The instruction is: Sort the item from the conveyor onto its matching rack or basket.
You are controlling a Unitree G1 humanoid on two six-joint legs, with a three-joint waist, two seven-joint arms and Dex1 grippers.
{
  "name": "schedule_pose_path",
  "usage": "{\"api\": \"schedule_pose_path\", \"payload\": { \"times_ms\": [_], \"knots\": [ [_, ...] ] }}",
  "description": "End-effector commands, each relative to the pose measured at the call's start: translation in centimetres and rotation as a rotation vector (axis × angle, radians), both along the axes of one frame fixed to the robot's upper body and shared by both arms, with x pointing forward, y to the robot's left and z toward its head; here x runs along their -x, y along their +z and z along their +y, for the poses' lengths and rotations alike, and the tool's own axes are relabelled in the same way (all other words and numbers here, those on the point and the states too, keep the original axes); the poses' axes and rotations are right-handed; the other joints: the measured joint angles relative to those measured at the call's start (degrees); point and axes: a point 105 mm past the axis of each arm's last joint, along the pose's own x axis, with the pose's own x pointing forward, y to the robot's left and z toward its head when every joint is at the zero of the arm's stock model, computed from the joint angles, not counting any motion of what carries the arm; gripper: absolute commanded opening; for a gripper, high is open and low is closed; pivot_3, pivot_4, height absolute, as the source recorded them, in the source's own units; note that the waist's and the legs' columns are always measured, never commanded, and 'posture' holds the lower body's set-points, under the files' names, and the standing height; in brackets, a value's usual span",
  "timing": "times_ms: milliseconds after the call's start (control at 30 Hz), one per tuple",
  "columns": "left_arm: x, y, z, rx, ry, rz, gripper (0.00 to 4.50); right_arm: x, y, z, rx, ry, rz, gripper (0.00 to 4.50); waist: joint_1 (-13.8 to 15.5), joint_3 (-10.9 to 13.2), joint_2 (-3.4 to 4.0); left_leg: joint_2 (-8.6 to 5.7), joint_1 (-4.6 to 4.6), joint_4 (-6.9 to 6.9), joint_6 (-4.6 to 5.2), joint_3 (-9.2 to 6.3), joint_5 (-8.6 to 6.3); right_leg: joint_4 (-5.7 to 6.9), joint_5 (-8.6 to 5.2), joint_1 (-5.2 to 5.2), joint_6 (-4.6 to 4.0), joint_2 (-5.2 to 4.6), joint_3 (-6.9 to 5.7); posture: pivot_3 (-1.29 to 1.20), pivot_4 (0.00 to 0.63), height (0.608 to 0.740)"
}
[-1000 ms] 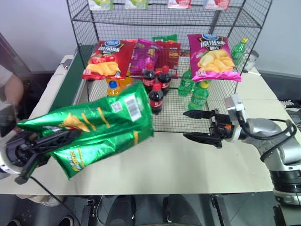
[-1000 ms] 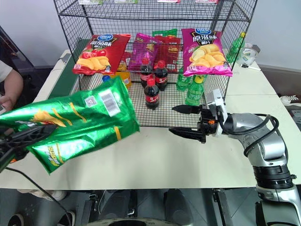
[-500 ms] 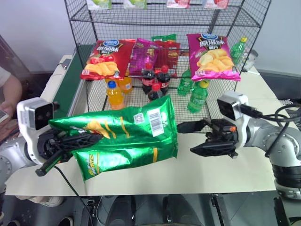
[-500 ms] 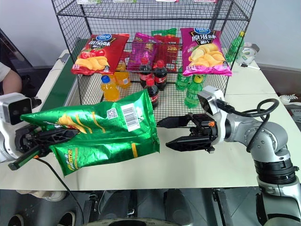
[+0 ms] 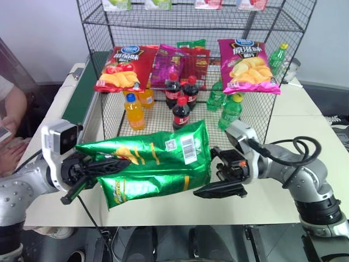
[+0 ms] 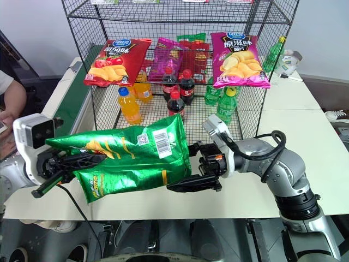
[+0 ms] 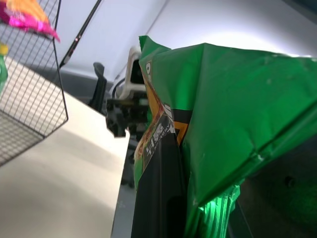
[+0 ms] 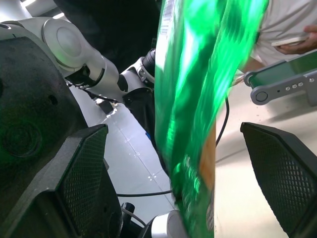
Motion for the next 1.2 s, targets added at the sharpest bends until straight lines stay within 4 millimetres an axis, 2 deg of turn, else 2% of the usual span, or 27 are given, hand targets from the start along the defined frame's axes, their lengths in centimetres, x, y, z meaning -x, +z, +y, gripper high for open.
{"api": "schedule_pose_path", "payload": {
  "times_ms": [33, 133, 167, 233, 367, 400, 433, 500, 667, 700, 833, 900, 967, 1067, 1200],
  "knots": [
    [0.2, 0.1, -0.4, 0.008, -0.005, -0.045, 0.00, 0.4, 0.6, -0.2, -0.015, 0.024, -0.004, 3.07, 0.0, 0.0, 0.00, 0.00, 0.00, 0.00, 0.00, 0.00, 0.00, 0.00, 0.00, 0.00, 0.00, 0.00, 0.00, 0.00, 0.150, 0.739],
    [0.0, -0.1, -0.5, 0.011, 0.012, -0.056, 0.00, 0.6, 0.6, -0.2, -0.011, 0.027, 0.002, 1.46, 0.0, 0.0, 0.00, 0.01, 0.00, 0.00, 0.00, -0.01, 0.00, 0.00, 0.00, 0.00, 0.00, 0.00, 0.00, 0.00, 0.150, 0.739],
    [0.0, -0.2, -0.5, 0.012, 0.012, -0.047, 0.00, 0.6, 0.6, -0.2, -0.010, 0.026, 0.006, 1.12, 0.0, 0.0, 0.00, 0.01, 0.00, 0.00, 0.00, -0.01, 0.00, 0.00, 0.00, 0.00, 0.00, 0.00, 0.00, 0.00, 0.150, 0.739],
    [0.0, -0.4, -0.5, 0.004, 0.016, -0.033, 0.00, 0.6, 0.6, -0.1, -0.009, 0.024, 0.007, 0.04, 0.0, 0.0, 0.00, 0.01, 0.00, 0.00, 0.00, -0.01, 0.00, 0.00, 0.00, 0.00, 0.00, 0.00, 0.00, 0.00, 0.150, 0.739],
    [-0.3, -0.6, -0.3, -0.010, 0.053, -0.043, 0.00, 0.5, 0.5, 0.0, -0.007, 0.012, 0.007, 0.04, 0.0, 0.0, 0.00, 0.01, 0.00, -0.01, 0.00, -0.01, 0.00, -0.01, 0.00, 0.00, 0.00, -0.01, 0.00, 0.00, 0.150, 0.739],
    [-0.4, -0.7, -0.2, -0.014, 0.057, -0.033, 0.54, 0.5, 0.5, 0.0, -0.007, 0.010, 0.006, 0.00, 0.0, 0.0, 0.00, 0.01, 0.00, -0.01, 0.00, -0.01, 0.00, -0.01, 0.00, 0.00, 0.00, -0.01, 0.01, 0.00, 0.150, 0.739],
    [-0.6, -0.6, -0.1, -0.017, 0.078, -0.048, 0.83, 0.4, 0.5, 0.0, -0.006, 0.007, 0.003, 0.00, 0.0, 0.0, 0.00, 0.01, 0.00, -0.01, 0.00, -0.01, 0.00, -0.01, 0.00, 0.00, -0.01, -0.01, 0.01, 0.00, 0.150, 0.739],
    [-0.6, -0.7, 0.1, -0.022, 0.083, -0.037, 1.90, 0.2, 0.6, 0.0, -0.008, 0.000, -0.002, 0.00, 0.0, 0.0, 0.00, 0.01, 0.00, -0.01, 0.00, -0.01, 0.00, -0.01, 0.00, 0.00, -0.01, -0.01, 0.01, 0.00, 0.150, 0.739],
    [-0.9, -0.3, 1.3, -0.010, 0.143, -0.054, 4.23, -0.7, 0.9, -0.2, -0.004, -0.048, -0.049, 0.00, -0.1, 0.0, 0.00, 0.01, 0.00, -0.02, 0.00, -0.02, 0.00, -0.02, -0.01, -0.01, -0.01, -0.03, 0.00, 0.00, 0.150, 0.739],
    [-1.1, -0.1, 1.6, -0.011, 0.177, -0.080, 4.43, -0.9, 1.0, -0.3, -0.004, -0.067, -0.067, 0.00, -0.1, 0.0, 0.00, 0.01, 0.00, -0.03, 0.00, -0.02, 0.00, -0.02, -0.01, -0.01, -0.01, -0.03, 0.01, 0.00, 0.150, 0.739],
    [-1.2, -0.1, 3.4, -0.019, 0.275, -0.083, 4.43, -1.5, 1.7, -1.2, 0.045, -0.142, -0.204, 0.00, -0.1, 0.0, 0.01, 0.01, -0.02, -0.06, 0.00, -0.02, 0.00, -0.06, -0.01, -0.04, -0.02, -0.05, 0.01, 0.00, 0.150, 0.739],
    [-2.1, -0.2, 4.4, -0.020, 0.383, -0.103, 4.43, -1.7, 1.4, -1.8, 0.153, -0.173, -0.393, 0.00, 0.0, 0.0, 0.03, 0.01, -0.06, -0.08, 0.00, -0.02, 0.00, -0.08, -0.01, -0.08, -0.02, -0.07, 0.00, 0.00, 0.150, 0.739],
    [-3.2, -0.2, 5.3, -0.014, 0.512, -0.133, 4.43, -2.4, 3.1, -1.9, 0.148, -0.239, -0.522, 0.00, 0.2, 0.0, 0.01, -0.01, -0.12, -0.07, 0.00, -0.02, 0.00, -0.10, -0.01, -0.12, -0.02, -0.09, -0.01, 0.00, 0.150, 0.739],
    [-4.6, -0.2, 5.6, -0.009, 0.637, -0.204, 4.43, -3.5, 7.5, -2.1, 0.066, -0.370, -0.740, 0.00, 0.1, 0.0, 0.03, -0.01, -0.12, -0.06, 0.00, -0.02, 0.00, -0.08, 0.00, -0.12, -0.01, -0.09, 0.00, 0.00, 0.150, 0.739],
    [-5.0, -0.1, 5.2, -0.001, 0.662, -0.229, 4.43, -4.9, 9.4, -2.2, 0.044, -0.495, -0.897, 0.00, 0.0, 0.0, -0.04, 0.00, -0.14, -0.10, -0.01, -0.02, 0.00, -0.11, 0.00, -0.14, -0.01, -0.06, -0.02, 0.00, 0.150, 0.739]
  ]
}}
